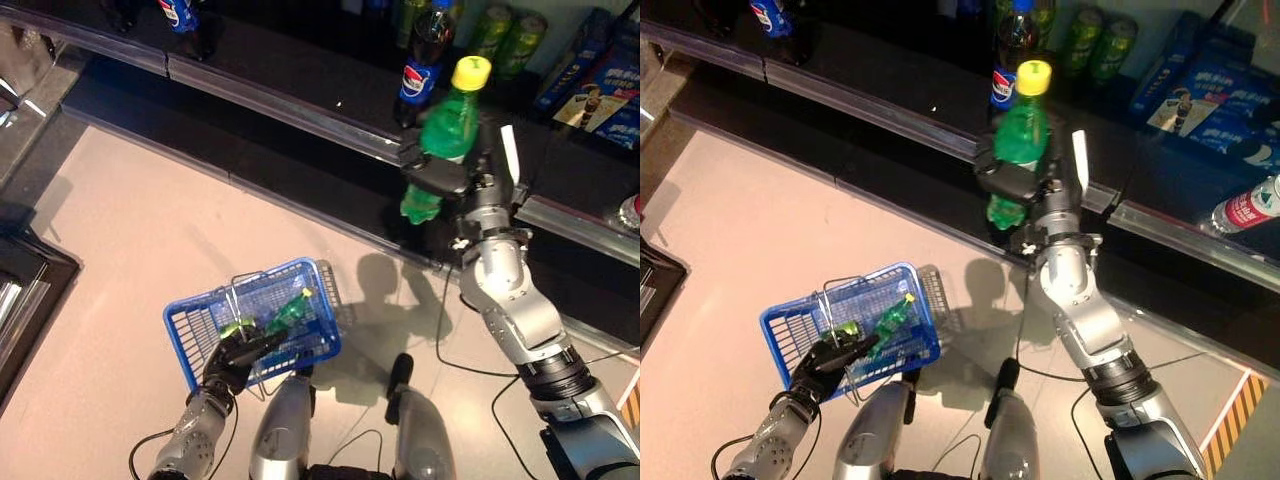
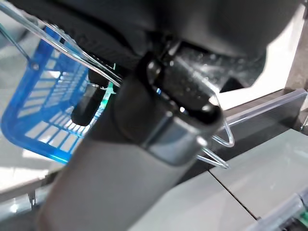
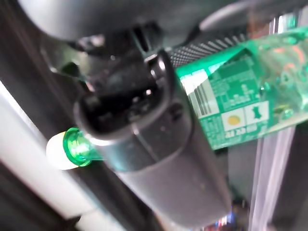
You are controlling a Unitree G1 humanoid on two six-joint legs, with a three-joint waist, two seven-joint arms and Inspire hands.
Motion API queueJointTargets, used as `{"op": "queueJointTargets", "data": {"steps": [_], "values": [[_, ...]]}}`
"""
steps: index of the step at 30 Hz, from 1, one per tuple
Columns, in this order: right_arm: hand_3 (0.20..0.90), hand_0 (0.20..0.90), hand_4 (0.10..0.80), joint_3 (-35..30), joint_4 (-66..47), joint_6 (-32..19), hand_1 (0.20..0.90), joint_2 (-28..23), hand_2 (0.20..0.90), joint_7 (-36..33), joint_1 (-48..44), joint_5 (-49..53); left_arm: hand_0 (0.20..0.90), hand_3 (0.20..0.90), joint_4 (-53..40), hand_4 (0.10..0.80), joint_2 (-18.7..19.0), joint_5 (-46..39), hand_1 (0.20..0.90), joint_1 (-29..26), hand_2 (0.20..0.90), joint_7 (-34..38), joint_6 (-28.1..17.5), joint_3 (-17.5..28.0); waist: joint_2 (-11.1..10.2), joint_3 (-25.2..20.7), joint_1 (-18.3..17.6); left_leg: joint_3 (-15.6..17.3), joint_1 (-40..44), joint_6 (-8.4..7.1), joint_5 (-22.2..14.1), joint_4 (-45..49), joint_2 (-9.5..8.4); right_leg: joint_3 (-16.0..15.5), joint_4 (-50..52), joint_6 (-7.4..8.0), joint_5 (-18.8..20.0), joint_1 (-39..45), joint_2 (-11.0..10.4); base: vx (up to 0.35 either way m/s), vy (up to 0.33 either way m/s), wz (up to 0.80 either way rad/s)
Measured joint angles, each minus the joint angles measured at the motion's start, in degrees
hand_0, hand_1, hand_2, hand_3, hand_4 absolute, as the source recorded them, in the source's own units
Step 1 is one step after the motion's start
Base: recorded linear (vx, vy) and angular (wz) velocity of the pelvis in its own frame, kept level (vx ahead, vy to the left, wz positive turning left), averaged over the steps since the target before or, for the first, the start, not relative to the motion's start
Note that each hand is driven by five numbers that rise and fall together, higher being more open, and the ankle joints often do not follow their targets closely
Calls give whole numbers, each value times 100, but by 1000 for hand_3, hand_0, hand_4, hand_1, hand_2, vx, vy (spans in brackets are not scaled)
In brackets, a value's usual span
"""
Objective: Pick up the drink and place into the basket.
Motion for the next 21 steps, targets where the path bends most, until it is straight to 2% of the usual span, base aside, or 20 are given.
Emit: {"op": "queueJointTargets", "data": {"steps": [8, 11, 21], "values": [[200, 300, 100, 875, 3, 321, 300, 358, 300, -96, 161, -135, 300, 200, -1485, 100, 20, -10, 300, 6, 300, 156, 347, -297, -6, -1, 218, -225, 17, -29, 17, 0, -22, -164, 1, 18, -87, 153, -7, -9, -13, 14], [200, 300, 100, 1156, 195, 357, 300, 466, 300, -160, 201, -210, 300, 200, -1898, 100, 276, -96, 300, -24, 300, 151, 380, -563, -5, -1, 267, -308, -34, -52, 32, 5, -35, -271, 5, 16, -102, 153, -14, -54, -9, 12], [200, 300, 100, 1385, 681, 414, 300, 664, 300, -496, 211, -265, 300, 200, -1994, 100, 750, -341, 300, -183, 300, 110, 517, -828, 1, 3, 318, -435, -73, -82, 52, -65, -66, -324, 34, 25, -196, 142, -13, -37, -2, 7]]}}
